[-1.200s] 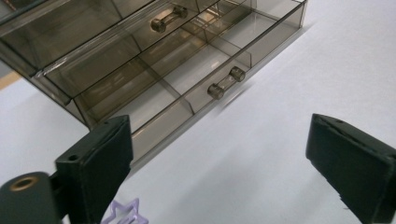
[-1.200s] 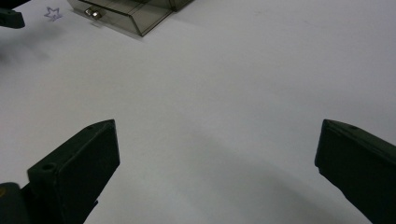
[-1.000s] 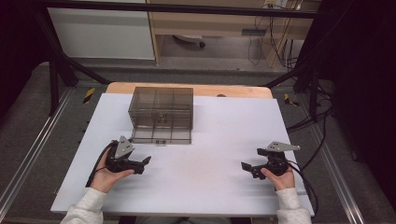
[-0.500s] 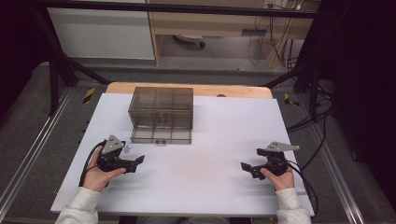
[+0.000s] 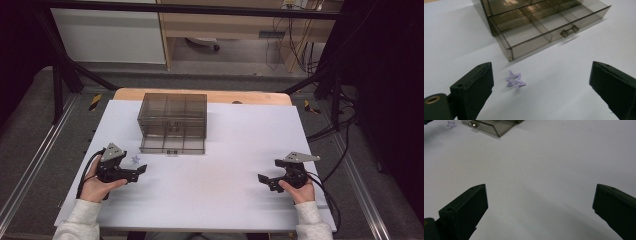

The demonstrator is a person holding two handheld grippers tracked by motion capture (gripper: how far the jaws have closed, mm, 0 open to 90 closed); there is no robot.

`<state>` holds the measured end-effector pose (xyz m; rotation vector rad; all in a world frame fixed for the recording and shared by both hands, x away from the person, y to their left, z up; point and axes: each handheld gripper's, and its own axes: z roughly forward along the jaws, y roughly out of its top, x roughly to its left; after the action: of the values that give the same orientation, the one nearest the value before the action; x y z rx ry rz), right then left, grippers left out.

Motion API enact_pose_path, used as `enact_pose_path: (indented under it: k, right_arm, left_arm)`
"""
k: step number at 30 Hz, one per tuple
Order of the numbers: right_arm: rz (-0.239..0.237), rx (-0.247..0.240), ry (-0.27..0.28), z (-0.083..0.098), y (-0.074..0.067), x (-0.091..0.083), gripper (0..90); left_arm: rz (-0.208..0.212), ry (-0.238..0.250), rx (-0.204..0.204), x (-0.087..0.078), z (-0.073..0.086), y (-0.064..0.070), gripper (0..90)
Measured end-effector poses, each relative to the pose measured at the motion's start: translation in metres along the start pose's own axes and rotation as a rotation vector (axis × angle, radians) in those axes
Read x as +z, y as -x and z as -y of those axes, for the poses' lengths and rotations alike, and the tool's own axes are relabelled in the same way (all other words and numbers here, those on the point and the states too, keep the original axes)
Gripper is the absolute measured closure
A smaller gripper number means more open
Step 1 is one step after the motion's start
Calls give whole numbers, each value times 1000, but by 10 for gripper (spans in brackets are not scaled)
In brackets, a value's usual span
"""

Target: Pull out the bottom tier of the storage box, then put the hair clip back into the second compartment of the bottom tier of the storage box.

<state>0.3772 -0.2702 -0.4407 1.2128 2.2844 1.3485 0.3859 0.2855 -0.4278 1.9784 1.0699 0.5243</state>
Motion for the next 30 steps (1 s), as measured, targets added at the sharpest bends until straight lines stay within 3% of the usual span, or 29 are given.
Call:
enact_pose_path:
  k: [10,14,30]
  right_arm:
    - [-1,1,3,0,0,0,5]
    - [1,2,1,0,0,0,5]
    - [1,4,-3,0,1,1,5]
  left_arm:
    - [-27,-22,-49,4,3,-10,92]
    - [-17,-35,-72,7,4,-14,126]
    - [-61,-60,-51,12,3,-19,178]
